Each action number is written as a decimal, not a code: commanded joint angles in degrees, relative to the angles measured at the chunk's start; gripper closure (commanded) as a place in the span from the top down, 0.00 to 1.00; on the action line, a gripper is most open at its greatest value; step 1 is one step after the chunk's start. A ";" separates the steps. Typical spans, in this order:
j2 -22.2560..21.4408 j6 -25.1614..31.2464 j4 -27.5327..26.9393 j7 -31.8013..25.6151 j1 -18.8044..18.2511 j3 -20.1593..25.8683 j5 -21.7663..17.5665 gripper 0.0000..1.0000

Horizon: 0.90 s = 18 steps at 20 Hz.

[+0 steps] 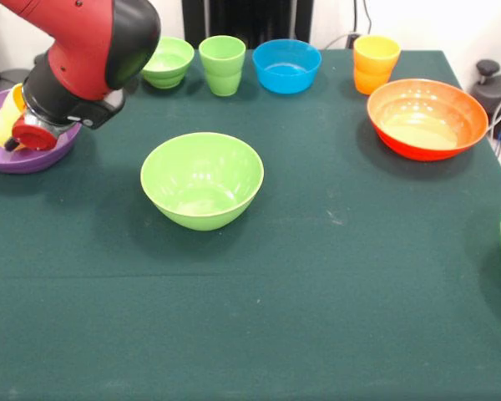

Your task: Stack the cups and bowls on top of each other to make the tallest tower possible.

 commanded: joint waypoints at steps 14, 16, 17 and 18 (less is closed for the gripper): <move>-19.72 2.83 17.77 -37.00 -28.87 43.60 0.23 0.00; -20.16 3.95 17.91 -35.69 -28.23 43.20 1.44 0.00; -20.28 4.32 18.04 -34.69 -28.00 43.05 2.13 0.00; -20.33 4.76 17.95 -34.02 -27.65 42.76 2.45 0.00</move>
